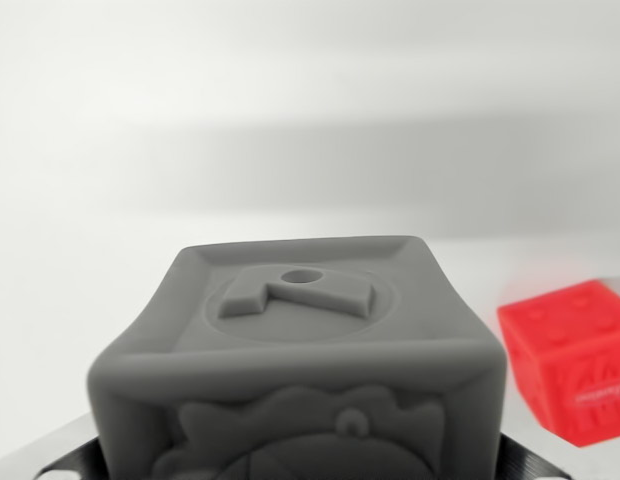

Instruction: Destack cube

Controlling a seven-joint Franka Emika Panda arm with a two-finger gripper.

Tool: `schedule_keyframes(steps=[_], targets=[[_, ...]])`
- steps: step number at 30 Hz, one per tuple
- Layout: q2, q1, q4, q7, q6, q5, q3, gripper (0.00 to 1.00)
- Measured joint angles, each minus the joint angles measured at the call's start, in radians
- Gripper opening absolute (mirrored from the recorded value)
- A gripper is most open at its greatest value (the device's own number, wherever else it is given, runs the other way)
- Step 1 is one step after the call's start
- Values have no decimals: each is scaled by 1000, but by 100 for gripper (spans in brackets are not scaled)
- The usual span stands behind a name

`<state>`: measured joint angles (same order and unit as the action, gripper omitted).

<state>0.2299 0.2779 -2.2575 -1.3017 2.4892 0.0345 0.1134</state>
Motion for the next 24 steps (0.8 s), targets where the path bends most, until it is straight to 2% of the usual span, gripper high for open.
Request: schedule_keyframes(steps=[24], targets=[[106,52,133,-149,-28,11,-7,0]])
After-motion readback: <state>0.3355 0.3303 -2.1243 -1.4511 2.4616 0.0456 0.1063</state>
